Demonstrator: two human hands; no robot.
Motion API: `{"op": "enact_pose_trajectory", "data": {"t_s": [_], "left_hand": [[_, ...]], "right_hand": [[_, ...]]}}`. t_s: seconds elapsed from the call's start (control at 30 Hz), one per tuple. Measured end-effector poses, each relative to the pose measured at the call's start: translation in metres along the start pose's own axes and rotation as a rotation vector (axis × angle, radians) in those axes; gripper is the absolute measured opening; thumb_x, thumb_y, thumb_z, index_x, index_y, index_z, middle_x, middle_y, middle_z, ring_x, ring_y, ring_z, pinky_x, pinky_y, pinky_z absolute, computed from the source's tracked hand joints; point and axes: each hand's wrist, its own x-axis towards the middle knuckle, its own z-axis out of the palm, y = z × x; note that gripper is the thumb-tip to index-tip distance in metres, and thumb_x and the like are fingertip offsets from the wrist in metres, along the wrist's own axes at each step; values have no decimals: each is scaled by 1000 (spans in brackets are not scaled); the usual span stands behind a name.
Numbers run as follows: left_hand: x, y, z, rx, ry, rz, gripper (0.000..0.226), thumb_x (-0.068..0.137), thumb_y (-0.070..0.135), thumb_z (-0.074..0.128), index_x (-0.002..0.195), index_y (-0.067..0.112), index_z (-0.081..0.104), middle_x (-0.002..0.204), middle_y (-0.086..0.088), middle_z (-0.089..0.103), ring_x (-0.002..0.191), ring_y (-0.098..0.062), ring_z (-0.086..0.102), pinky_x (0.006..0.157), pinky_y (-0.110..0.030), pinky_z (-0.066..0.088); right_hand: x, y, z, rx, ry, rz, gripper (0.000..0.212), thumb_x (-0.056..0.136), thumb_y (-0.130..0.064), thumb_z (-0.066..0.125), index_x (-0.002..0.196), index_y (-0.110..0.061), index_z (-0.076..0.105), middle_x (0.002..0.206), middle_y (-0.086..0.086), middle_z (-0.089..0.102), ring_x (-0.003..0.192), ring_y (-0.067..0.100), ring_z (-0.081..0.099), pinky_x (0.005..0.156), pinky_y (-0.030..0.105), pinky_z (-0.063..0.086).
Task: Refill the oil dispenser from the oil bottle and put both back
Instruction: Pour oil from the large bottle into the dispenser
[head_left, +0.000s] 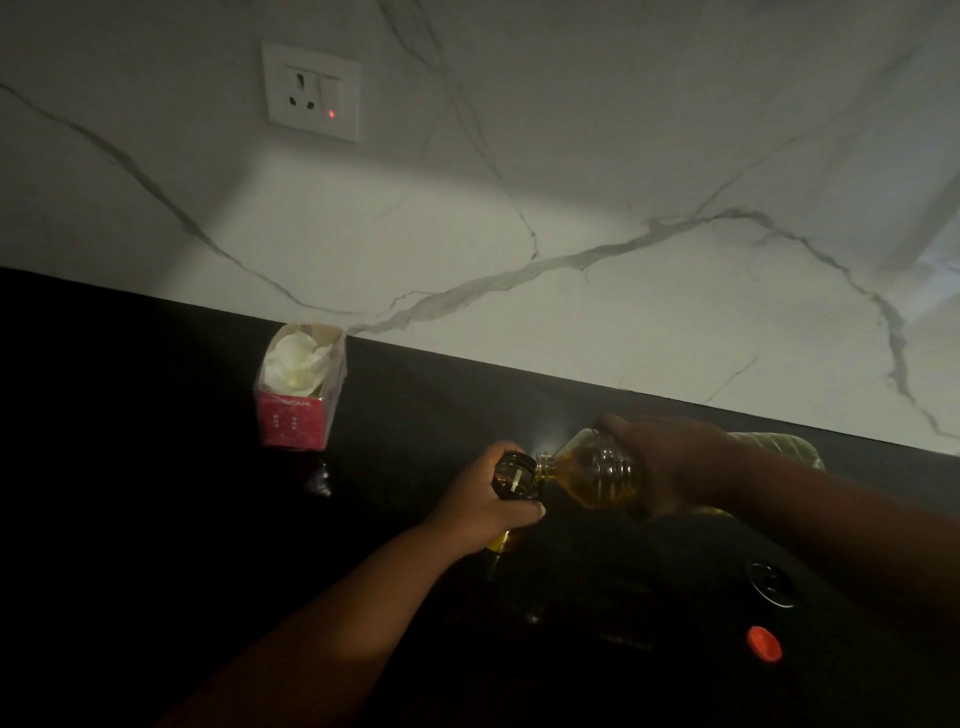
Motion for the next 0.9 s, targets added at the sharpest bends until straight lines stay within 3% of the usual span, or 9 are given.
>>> {"op": "enact_pose_trajectory", "data": {"t_s": [0.3, 0.47, 0.9], "left_hand": [[2, -3, 0, -11, 9, 16, 58, 70, 20, 83, 113, 43, 51, 113, 2, 62, 102, -18, 64, 91, -45, 56], [2, -3, 0, -13, 4, 16, 60, 73, 17, 82, 120, 37, 50, 113, 2, 61, 101, -16, 63, 88, -38, 55], [2, -4, 0, -22, 13, 19, 57, 72, 18, 82, 112, 44, 51, 112, 3, 61, 102, -17, 63, 91, -44, 55]], "right_hand": [[0, 0, 0, 19, -2, -5, 97, 57, -47, 82, 135, -27, 29, 116, 3, 62, 102, 22, 63, 86, 36, 53], [0, -1, -1, 29, -4, -11, 95, 57, -45, 82, 134, -26, 30, 115, 2, 63, 101, 20, 63, 84, 35, 53], [0, 0, -1, -1, 2, -7, 96, 58, -45, 82, 135, -26, 28, 116, 3, 62, 101, 21, 62, 82, 31, 52]]}}
